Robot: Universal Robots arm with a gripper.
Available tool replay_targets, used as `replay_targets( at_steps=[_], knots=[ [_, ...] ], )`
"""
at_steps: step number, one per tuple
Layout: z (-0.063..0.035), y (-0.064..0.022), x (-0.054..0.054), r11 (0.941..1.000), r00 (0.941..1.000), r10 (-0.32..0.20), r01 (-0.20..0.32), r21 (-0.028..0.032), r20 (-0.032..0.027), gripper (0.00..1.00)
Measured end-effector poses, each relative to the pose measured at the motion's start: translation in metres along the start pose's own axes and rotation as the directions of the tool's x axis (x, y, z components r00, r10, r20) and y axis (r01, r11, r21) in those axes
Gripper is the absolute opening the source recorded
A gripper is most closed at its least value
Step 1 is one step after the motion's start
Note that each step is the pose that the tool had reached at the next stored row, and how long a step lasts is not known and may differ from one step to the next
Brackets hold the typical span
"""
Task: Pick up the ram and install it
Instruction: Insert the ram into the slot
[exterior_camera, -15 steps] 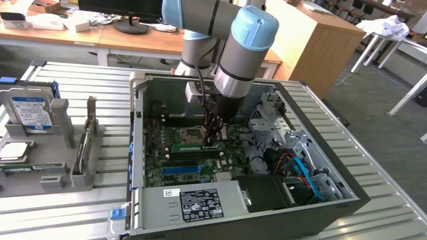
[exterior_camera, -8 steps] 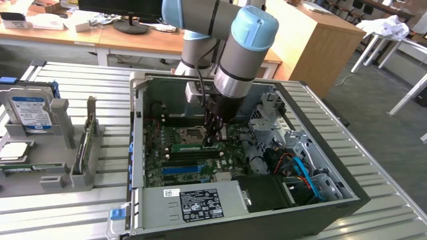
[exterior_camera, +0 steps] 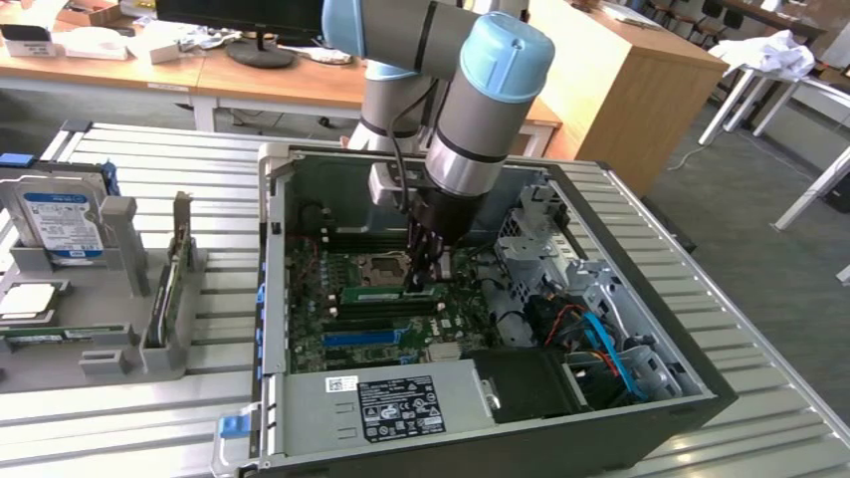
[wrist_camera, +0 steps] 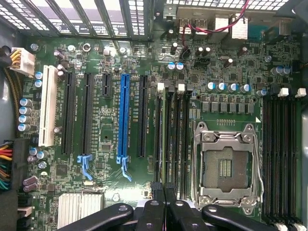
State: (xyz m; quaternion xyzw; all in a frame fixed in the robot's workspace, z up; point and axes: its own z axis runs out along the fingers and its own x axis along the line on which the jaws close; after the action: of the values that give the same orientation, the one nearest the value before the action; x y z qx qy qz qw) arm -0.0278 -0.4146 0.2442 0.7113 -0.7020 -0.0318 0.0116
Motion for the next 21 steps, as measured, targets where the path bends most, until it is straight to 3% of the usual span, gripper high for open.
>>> replay_targets(
  at_steps=[17, 21],
  knots=[
    [0.0004, 0.0, 0.0013, 1.0, 1.0, 0.008, -0.008, 0.0002, 0.0003, 0.12],
    [0.0019, -0.0002, 0.0015, 1.0, 1.0, 0.008, -0.008, 0.0027, 0.0003, 0.12]
  ],
)
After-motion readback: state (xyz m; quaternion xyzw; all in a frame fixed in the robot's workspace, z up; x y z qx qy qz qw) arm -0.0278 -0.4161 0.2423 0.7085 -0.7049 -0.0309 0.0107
